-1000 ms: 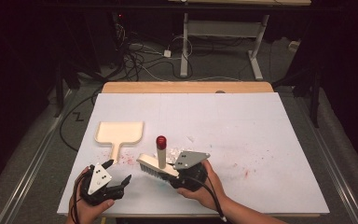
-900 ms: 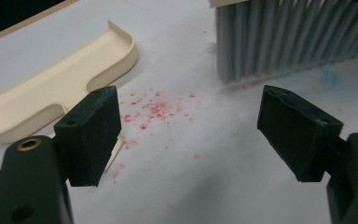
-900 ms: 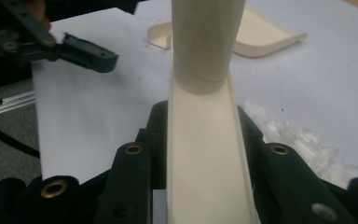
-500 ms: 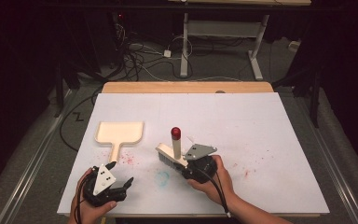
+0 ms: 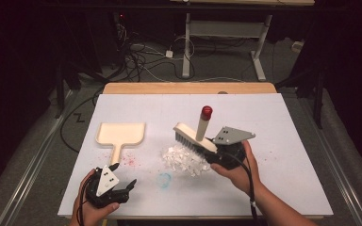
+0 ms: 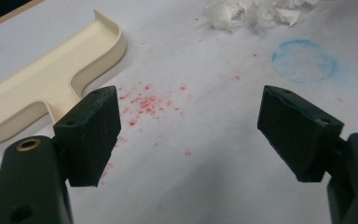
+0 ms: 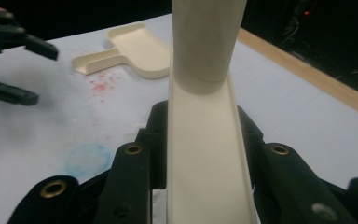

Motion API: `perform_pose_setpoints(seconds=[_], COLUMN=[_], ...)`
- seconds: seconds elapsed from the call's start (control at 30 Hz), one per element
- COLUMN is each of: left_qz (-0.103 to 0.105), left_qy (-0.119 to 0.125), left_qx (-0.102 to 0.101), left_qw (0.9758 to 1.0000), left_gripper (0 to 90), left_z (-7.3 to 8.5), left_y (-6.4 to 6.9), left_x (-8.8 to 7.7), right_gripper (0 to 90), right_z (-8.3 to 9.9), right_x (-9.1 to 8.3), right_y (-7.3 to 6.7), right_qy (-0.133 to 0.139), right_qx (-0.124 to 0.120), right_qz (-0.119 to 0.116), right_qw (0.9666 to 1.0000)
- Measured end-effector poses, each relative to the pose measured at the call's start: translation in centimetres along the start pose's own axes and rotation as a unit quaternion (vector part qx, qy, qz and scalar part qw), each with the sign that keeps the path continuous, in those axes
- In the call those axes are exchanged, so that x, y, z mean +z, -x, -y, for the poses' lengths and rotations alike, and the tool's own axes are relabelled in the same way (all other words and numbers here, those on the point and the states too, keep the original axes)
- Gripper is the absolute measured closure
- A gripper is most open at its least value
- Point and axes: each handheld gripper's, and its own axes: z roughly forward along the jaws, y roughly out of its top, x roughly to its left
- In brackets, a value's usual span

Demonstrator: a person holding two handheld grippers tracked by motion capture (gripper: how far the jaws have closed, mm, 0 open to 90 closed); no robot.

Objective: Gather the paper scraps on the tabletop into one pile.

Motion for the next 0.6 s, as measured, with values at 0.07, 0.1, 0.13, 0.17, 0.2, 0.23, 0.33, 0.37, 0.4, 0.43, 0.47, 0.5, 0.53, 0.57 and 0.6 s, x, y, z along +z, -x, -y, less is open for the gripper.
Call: perform_pose_setpoints(seconds=[0.07,0.1,0.13,0.17,0.2,0.23,0.33,0.37,0.4,0.43,0.47,0.5,0.53,0.57,0.6], left_qz=[0.001,0.002,0.002,0.003,0.004,0.005,0.006,0.007,0.007,0.008,0.009,0.010,0.010,0.010,0.010], left_qy=[-0.002,-0.003,-0.005,-0.006,-0.006,-0.008,-0.010,-0.012,-0.013,-0.014,-0.015,-0.017,-0.017,-0.018,-0.018], left_qx=[0.001,0.000,0.002,0.002,0.003,0.005,0.006,0.006,0.005,0.006,0.006,0.006,0.007,0.008,0.008], left_qw=[1.0000,1.0000,1.0000,1.0000,1.0000,0.9999,0.9999,0.9999,0.9999,0.9999,0.9998,0.9998,0.9998,0.9998,0.9998], left_gripper=[20.7,20.7,20.7,20.7,20.7,20.7,20.7,20.7,20.7,20.7,20.8,20.7,20.7,20.8,20.7], left_z=[0.0,0.0,-0.1,-0.1,-0.1,-0.1,0.0,0.0,0.0,0.1,0.1,0.1,0.2,0.2,0.2], left_y=[0.0,0.1,0.1,0.2,0.2,0.2,0.3,0.3,0.3,0.3,0.3,0.3,0.3,0.3,0.3], left_x=[0.1,0.2,0.2,0.3,0.3,0.4,0.5,0.6,0.6,0.6,0.6,0.7,0.7,0.6,0.6], right_gripper=[67.9,67.8,67.9,67.8,67.8,67.8,67.8,67.8,67.8,67.9,67.8,67.9,67.9,67.9,67.9], right_z=[0.0,0.0,0.1,0.2,0.3,0.5,1.2,1.5,1.7,2.0,2.3,2.6,2.9,3.2,3.3], right_x=[0.3,0.7,1.2,1.8,2.5,3.2,5.3,5.9,6.6,7.1,7.6,8.0,8.4,8.6,8.7], right_y=[1.3,2.1,2.8,3.5,4.1,4.8,6.4,6.7,6.9,7.1,7.0,6.9,6.5,6.1,5.7], right_qy=[0.001,-0.002,-0.009,-0.015,-0.021,-0.030,-0.048,-0.052,-0.059,-0.066,-0.073,-0.078,-0.085,-0.085,-0.082], right_qx=[-0.012,-0.018,-0.024,-0.031,-0.039,-0.050,-0.052,-0.057,-0.053,-0.053,-0.048,-0.052,-0.049,-0.050,-0.049], right_qz=[0.019,0.030,0.038,0.050,0.059,0.070,0.078,0.081,0.090,0.089,0.088,0.088,0.087,0.081,0.077], right_qw=[0.9997,0.9994,0.9990,0.9981,0.9973,0.9958,0.9945,0.9937,0.9927,0.9924,0.9923,0.9917,0.9914,0.9917,0.9925])
